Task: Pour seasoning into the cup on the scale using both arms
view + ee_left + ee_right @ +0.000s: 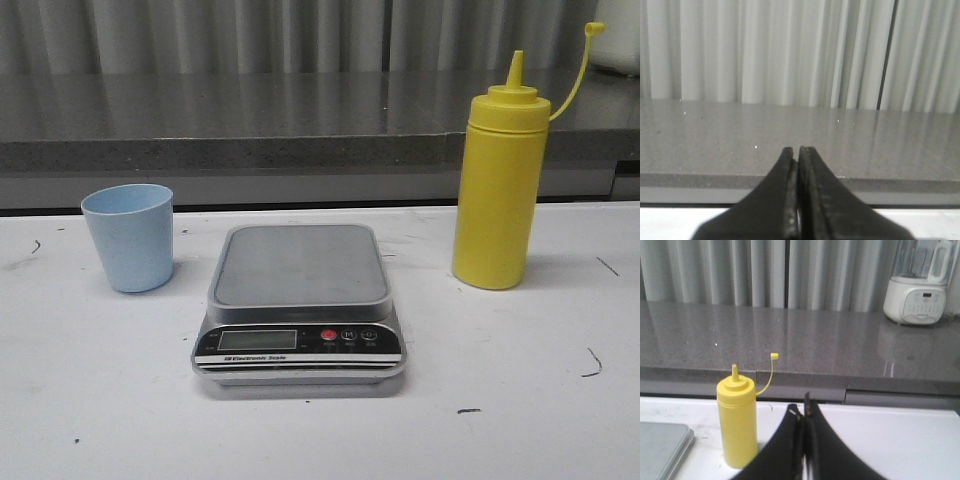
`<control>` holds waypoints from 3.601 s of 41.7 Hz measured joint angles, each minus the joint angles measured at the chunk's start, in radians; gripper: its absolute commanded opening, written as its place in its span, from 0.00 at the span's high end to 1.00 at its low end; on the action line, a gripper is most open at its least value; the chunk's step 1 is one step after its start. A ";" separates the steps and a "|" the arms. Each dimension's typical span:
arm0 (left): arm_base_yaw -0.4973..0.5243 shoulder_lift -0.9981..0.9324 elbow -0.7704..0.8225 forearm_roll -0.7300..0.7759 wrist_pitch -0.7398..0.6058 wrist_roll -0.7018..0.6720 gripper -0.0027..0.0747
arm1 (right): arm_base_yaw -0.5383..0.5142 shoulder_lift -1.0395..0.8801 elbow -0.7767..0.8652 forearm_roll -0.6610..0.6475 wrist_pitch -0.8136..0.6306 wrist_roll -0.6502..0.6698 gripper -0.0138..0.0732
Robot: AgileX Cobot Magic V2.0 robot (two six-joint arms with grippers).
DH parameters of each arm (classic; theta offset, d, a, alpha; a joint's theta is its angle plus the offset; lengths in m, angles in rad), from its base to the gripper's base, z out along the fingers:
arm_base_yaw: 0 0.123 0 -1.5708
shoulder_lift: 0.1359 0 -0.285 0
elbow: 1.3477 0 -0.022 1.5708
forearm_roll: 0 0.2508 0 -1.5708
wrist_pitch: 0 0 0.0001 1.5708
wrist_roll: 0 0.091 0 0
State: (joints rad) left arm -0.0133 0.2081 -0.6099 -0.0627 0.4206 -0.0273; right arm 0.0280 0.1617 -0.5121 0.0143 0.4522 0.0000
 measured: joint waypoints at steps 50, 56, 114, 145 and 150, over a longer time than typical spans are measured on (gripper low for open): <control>-0.009 0.417 -0.047 0.010 0.253 0.020 0.31 | 0.000 0.490 -0.088 -0.014 0.255 0.000 0.17; -0.085 0.554 -0.119 0.008 0.255 0.056 0.31 | 0.000 0.490 -0.088 -0.014 0.255 0.000 0.17; -0.223 1.730 -0.875 0.053 0.406 0.072 0.59 | 0.000 0.490 -0.088 -0.014 0.255 0.000 0.17; -0.240 1.636 -0.985 0.023 0.472 0.074 0.99 | 0.000 0.490 -0.088 -0.014 0.259 0.000 0.17; -0.300 1.625 -1.052 0.008 0.499 0.074 0.99 | 0.000 0.490 -0.088 -0.014 0.259 0.000 0.17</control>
State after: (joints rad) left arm -0.3129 1.8333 -1.6620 -0.0543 0.9197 0.0468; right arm 0.0280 0.6513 -0.6003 0.0000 0.7116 0.0000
